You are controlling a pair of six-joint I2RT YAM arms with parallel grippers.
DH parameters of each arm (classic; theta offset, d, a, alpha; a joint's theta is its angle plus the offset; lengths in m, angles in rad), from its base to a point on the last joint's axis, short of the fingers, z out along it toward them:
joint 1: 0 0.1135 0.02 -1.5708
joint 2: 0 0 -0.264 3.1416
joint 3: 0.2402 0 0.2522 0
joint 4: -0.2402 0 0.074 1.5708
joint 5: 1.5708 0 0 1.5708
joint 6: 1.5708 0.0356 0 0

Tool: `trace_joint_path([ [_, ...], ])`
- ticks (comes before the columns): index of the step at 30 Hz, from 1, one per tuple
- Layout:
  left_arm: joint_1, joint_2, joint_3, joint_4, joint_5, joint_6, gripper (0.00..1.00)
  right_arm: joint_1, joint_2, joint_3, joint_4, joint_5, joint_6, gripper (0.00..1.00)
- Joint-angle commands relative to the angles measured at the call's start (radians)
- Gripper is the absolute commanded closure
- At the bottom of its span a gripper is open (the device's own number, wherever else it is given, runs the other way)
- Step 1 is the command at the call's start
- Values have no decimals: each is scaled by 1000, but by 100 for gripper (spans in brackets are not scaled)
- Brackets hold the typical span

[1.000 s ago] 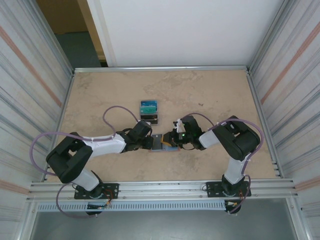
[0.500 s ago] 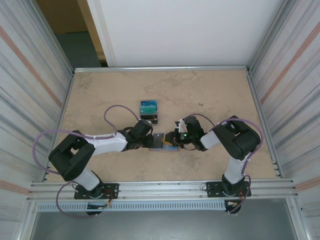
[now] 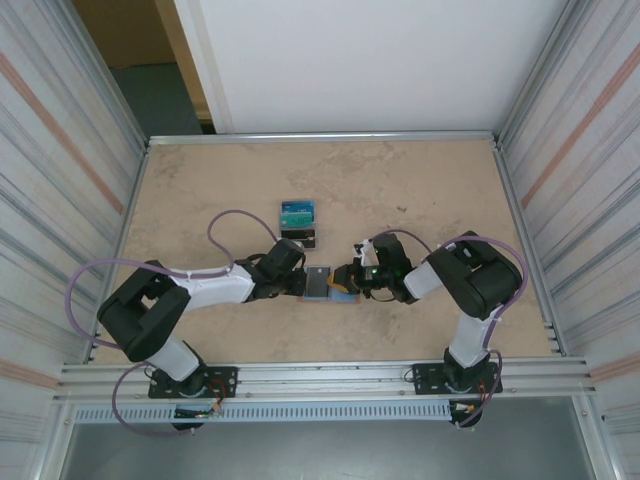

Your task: Take the credit cards out of the card holder

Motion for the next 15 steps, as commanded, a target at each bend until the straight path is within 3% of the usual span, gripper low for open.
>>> trace_joint_path([
  [1,11,19,4,-45,3,12,79,-9,-9,-15,-4,-10,3,90],
  [15,11,21,4,-37,21,5,79,-3,1,-11,7,-13,7,84],
])
